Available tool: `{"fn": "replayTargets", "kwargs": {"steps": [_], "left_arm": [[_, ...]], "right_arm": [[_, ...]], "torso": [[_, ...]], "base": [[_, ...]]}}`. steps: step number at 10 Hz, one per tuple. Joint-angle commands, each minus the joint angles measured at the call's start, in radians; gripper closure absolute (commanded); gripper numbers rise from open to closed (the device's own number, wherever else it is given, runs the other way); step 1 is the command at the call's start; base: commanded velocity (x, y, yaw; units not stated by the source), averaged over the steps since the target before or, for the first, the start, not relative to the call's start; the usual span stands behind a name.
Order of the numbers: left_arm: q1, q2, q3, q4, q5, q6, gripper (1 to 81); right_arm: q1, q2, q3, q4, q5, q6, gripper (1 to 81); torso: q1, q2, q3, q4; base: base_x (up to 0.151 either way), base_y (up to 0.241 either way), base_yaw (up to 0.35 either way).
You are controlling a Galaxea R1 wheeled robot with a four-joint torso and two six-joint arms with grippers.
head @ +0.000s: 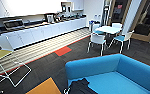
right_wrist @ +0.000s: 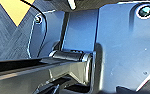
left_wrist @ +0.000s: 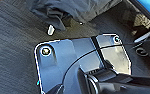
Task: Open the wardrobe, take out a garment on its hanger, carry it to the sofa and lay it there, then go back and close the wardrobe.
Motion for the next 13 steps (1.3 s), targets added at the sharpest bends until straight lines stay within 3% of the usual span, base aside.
{"fn": "replayTargets", "kwargs": {"steps": [1,5,8,13], "left_arm": [[-0.006,0.022,-0.048,0.048,0.047,0.003,1.0],[0.027,0.120,-0.194,0.046,0.055,0.003,1.0],[0.032,0.138,-0.197,0.048,0.059,0.005,1.0],[0.035,0.151,-0.197,0.051,0.061,0.005,1.0]], "right_arm": [[0.019,0.008,0.005,-0.002,-0.047,-0.004,1.0],[0.020,0.007,0.005,-0.005,-0.049,-0.005,1.0],[0.017,0.007,0.005,-0.005,-0.049,-0.005,1.0],[0.016,0.005,0.005,-0.004,-0.049,-0.005,1.0]], "torso": [[0.001,0.000,0.000,0.000],[0.001,0.000,0.000,0.000],[0.001,0.000,0.000,0.000],[0.001,-0.001,0.001,0.000]], "base": [[0.000,0.000,0.000],[0.000,0.000,0.000],[0.000,0.000,0.000],[-0.071,0.000,0.000]]}}
